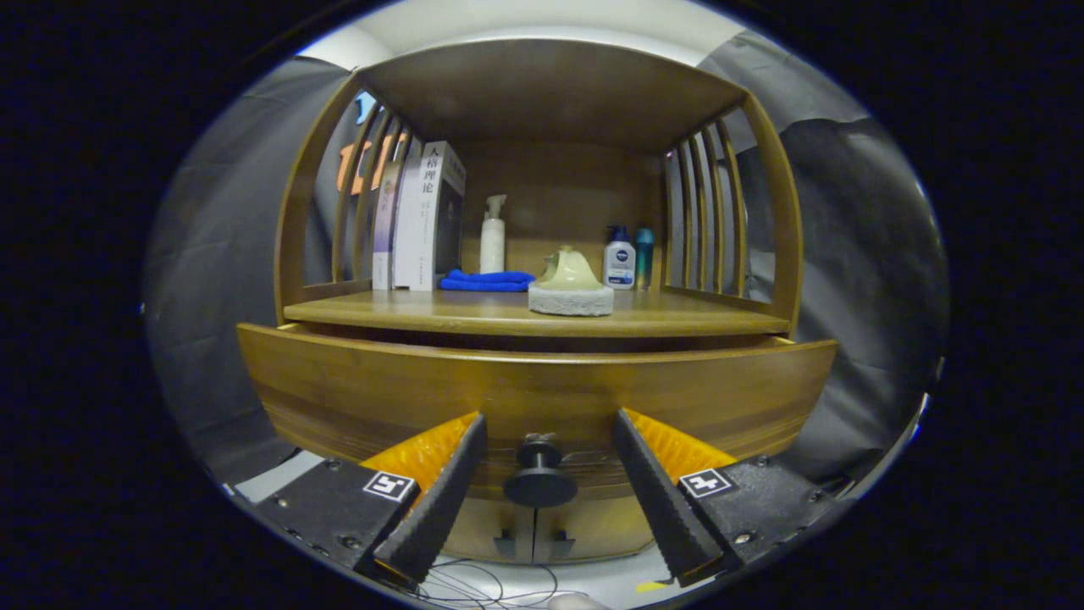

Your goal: Pull open the drawer, take out the items inside it, and place them on the countertop above the cabinet.

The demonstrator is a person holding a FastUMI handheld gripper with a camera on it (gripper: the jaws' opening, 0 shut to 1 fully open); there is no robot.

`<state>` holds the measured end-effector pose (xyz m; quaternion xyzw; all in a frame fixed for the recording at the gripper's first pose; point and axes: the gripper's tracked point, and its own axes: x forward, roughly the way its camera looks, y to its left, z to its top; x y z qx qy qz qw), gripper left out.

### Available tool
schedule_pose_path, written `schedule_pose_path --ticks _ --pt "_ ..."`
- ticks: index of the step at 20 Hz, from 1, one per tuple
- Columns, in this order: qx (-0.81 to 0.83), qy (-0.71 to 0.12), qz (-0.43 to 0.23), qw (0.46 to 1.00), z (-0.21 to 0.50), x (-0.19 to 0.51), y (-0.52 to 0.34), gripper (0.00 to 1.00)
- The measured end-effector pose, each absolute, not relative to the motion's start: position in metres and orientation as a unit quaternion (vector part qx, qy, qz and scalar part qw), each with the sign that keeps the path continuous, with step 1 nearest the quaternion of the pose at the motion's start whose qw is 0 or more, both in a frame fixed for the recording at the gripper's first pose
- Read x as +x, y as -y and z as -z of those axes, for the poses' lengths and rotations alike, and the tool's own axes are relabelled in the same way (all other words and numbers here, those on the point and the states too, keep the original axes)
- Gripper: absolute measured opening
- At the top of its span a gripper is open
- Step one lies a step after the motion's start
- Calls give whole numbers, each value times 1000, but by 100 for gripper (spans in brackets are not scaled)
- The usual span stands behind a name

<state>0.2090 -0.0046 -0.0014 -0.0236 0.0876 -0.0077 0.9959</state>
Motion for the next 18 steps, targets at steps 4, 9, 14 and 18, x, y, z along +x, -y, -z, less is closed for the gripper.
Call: schedule_pose_path --ticks 4,9,14,18 --pt "-22 -88 7 996 1 233 4 99" --pt "-11 -91 0 996 2 252 3 99" --pt "-27 -78 -2 997 5 253 5 99" --pt "-8 -103 -5 995 5 248 5 99"
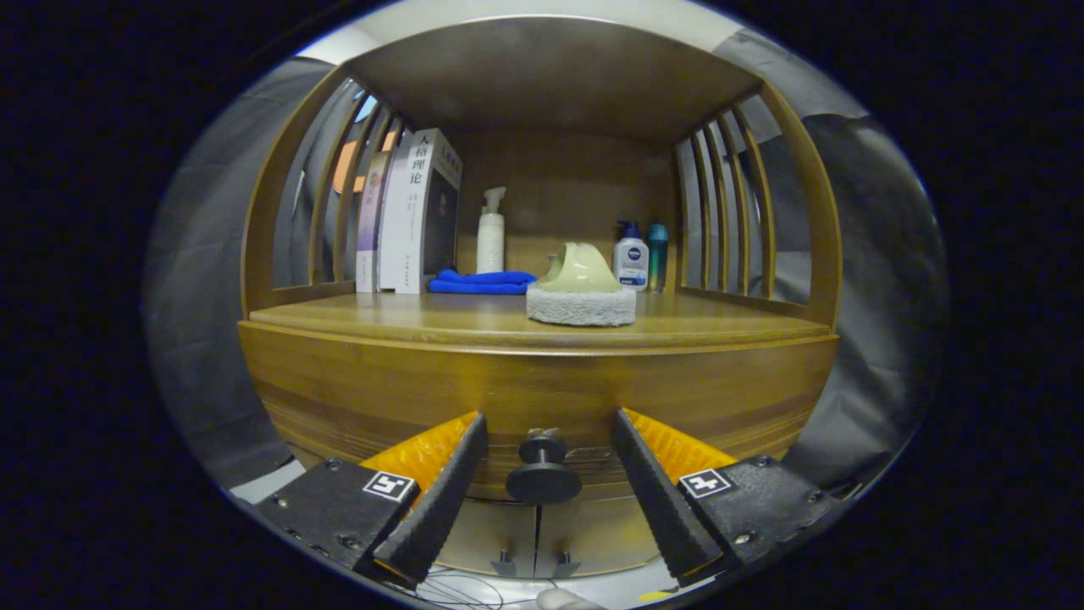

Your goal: Pull open the drawer, take out the items inside it, and place them on the countertop above the cabinet.

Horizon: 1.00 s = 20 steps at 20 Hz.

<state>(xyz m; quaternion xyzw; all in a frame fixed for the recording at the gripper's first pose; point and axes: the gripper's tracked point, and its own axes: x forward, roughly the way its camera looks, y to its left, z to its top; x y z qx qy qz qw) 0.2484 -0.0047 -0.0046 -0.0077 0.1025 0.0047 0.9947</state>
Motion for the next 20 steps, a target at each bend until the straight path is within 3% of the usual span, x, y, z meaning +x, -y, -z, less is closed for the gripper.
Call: schedule_pose_path --ticks 3,11,20 --pt "-1 -86 -3 996 -23 231 14 100" --pt "12 -32 -6 999 -104 95 74 99" --pt "22 -17 19 999 -103 10 121 99"
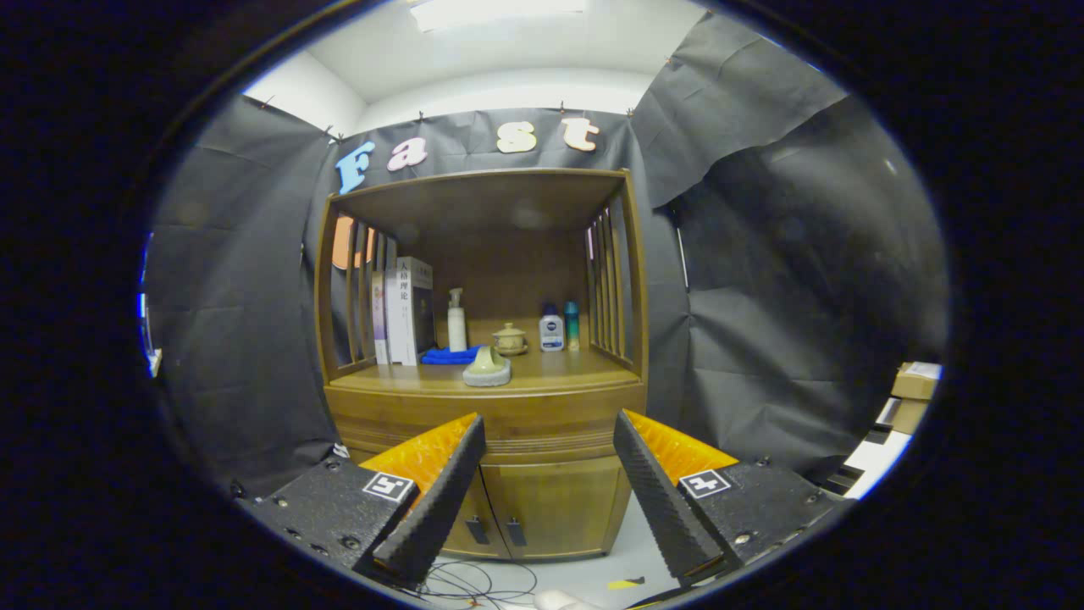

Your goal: Pull open the drawer, take out the items inside it, and place them on the countertop above the cabinet.

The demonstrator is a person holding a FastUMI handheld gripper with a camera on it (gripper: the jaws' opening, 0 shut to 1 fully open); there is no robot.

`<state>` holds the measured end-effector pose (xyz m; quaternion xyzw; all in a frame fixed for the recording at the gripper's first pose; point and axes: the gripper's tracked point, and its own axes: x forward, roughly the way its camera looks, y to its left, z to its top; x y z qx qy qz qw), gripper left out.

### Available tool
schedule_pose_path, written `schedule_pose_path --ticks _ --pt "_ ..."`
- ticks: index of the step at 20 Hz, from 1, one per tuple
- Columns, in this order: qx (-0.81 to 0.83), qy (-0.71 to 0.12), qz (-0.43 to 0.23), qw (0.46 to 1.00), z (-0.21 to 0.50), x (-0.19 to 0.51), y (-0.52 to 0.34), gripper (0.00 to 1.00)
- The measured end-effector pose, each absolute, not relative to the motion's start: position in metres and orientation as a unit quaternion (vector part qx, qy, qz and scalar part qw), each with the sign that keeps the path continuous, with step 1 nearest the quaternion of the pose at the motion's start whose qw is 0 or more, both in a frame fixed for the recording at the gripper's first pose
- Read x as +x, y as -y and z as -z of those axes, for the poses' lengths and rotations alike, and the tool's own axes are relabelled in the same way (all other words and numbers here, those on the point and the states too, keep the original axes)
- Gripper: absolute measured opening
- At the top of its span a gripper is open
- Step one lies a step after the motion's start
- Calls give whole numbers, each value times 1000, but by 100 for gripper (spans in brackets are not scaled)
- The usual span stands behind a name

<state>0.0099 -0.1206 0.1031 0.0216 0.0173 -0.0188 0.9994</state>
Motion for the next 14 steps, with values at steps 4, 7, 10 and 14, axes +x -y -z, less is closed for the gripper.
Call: schedule_pose_path --ticks 4,7,10,14 --pt "31 -26 13 999 -96 -1 123 99" --pt "10 -25 6 1000 -100 -5 121 99" --pt "13 -22 3 1000 -105 -7 119 99" --pt "17 -29 2 999 -103 -7 120 99"
